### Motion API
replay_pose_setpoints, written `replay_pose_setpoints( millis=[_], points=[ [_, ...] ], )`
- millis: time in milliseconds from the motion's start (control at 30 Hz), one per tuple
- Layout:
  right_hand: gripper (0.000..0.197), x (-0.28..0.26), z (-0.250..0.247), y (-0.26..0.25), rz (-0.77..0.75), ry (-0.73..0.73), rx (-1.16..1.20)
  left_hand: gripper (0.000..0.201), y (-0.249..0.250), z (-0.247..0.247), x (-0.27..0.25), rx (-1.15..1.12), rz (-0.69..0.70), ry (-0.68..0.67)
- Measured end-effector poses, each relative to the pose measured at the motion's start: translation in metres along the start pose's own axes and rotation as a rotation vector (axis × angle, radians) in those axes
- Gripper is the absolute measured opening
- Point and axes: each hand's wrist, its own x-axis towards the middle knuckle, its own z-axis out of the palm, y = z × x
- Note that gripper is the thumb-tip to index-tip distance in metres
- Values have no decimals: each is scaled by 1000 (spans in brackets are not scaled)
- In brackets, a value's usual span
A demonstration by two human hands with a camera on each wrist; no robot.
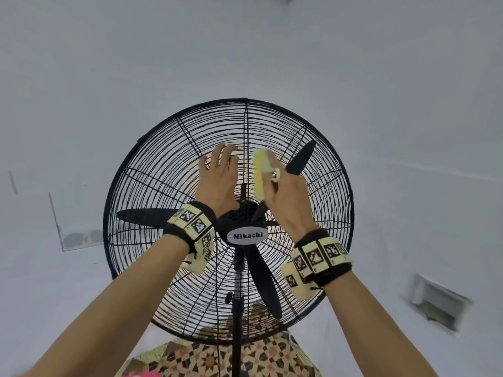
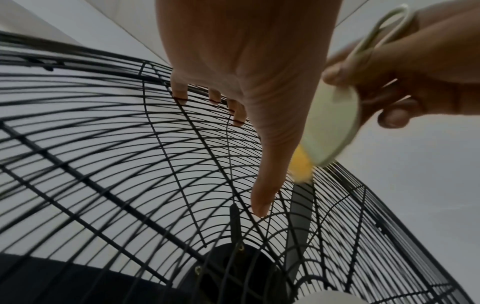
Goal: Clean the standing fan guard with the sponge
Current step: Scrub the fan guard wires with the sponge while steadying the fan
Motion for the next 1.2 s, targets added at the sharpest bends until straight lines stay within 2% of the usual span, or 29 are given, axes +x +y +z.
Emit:
replay_pose_setpoints(
  millis=[67, 167, 200, 233, 333, 400, 467, 533, 600, 700, 733, 867, 900, 1000, 1067, 1100, 1200],
  points=[
    [54, -1, 5, 2, -68, -28, -33, 115, 1, 0, -1, 4, 7, 12],
    [54, 8, 3, 12, 129, 51, -218, 116, -1, -2, -1, 16, -2, -5],
    [52, 10, 0, 14, 166, 63, -215, 116, -1, -2, -1, 21, -7, -13],
    [51, 10, -2, 13, 156, 55, -164, 116, -1, -2, -1, 22, -10, -16],
    [53, 6, -5, -3, -5, -29, -6, 115, 0, 0, -1, 9, -1, -1],
    [54, 5, -1, -3, -56, -44, -114, 115, 1, 1, -1, -7, 10, 11],
    [54, 10, -1, 3, 74, 9, -237, 117, -1, 2, -1, -10, 14, 11],
    [49, 16, -5, 9, 174, 45, -251, 117, -4, 3, 0, -12, 10, 5],
    [49, 20, -7, 5, 111, 41, -162, 116, -6, 3, -1, -17, 10, 22],
    [53, 22, -3, -5, -118, 17, -95, 116, -6, 3, -3, -37, 21, 38],
    [53, 24, -2, -6, -123, 25, -110, 116, -6, 2, -2, -36, 22, 30],
    [55, 38, -7, 5, 221, 102, -276, 118, -8, 1, 1, -32, 5, 9],
    [54, 39, -6, 7, 232, 106, -254, 119, -8, 1, 1, -30, 2, 5],
    [51, 38, -4, -5, 26, 37, -119, 119, -5, 1, 0, -31, -2, 14],
    [53, 35, -2, -9, -73, -1, -129, 119, -3, 1, 0, -26, 0, 20],
    [52, 36, -2, -8, -47, 22, -155, 119, -2, 0, 0, -24, 1, 15],
    [48, 44, -5, 4, 195, 117, -253, 118, -5, -2, 1, -29, -14, -16]
  ],
)
